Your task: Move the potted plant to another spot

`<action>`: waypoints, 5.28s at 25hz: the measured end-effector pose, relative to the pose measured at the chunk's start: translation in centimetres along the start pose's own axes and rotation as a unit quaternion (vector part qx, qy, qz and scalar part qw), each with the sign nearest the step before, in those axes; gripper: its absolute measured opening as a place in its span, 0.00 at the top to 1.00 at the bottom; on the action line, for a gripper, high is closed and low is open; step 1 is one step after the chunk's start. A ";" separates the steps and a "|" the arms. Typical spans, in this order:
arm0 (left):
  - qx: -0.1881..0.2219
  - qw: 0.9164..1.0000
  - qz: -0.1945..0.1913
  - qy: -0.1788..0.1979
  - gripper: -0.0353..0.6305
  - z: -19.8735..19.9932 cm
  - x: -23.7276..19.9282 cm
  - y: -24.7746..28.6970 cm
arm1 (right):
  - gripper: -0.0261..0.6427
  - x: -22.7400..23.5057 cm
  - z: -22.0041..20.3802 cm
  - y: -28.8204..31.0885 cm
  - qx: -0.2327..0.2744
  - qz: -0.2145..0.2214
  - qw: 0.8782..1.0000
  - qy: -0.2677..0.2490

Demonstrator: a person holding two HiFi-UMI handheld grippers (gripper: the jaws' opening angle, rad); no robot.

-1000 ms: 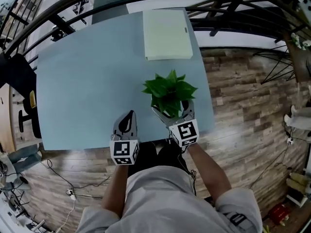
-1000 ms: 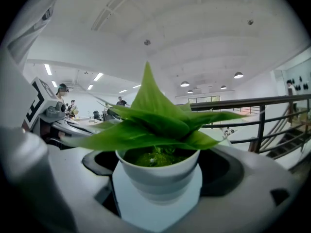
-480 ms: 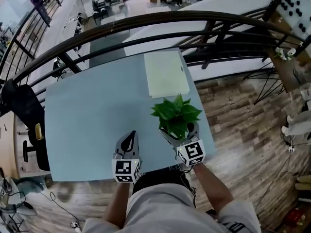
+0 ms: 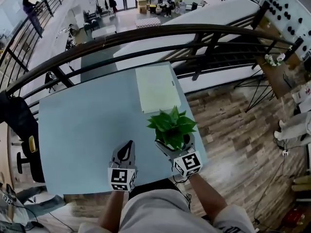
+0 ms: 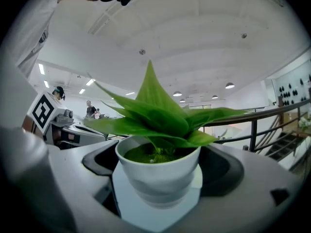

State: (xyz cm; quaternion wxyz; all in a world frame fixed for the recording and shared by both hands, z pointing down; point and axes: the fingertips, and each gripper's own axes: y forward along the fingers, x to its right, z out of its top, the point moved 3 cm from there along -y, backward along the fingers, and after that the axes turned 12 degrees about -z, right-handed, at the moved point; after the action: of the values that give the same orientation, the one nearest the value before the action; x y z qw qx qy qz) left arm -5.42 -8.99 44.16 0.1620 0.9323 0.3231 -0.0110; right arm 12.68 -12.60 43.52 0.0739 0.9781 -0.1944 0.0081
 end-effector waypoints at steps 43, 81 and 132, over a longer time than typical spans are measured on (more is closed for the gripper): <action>0.027 0.976 0.200 -0.076 0.93 -4.4 -7.7 -12.0 | 0.19 -14.2 2.4 8.0 0.024 0.310 0.943 -0.115; -0.008 0.958 0.252 -0.137 0.93 -11.7 -23.5 -22.1 | 0.19 -35.0 -2.8 20.6 -0.029 0.343 0.936 -0.081; -0.087 0.966 0.160 -0.182 0.93 -20.8 -30.1 -21.0 | 0.19 -40.2 -16.2 26.5 -0.150 0.259 0.953 -0.052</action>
State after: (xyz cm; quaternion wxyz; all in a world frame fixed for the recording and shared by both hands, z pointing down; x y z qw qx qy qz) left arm -43.72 -5.07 61.46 0.2979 0.9365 0.1344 -0.1266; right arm -34.36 -19.18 61.50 0.2046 0.8709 -0.4435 -0.0536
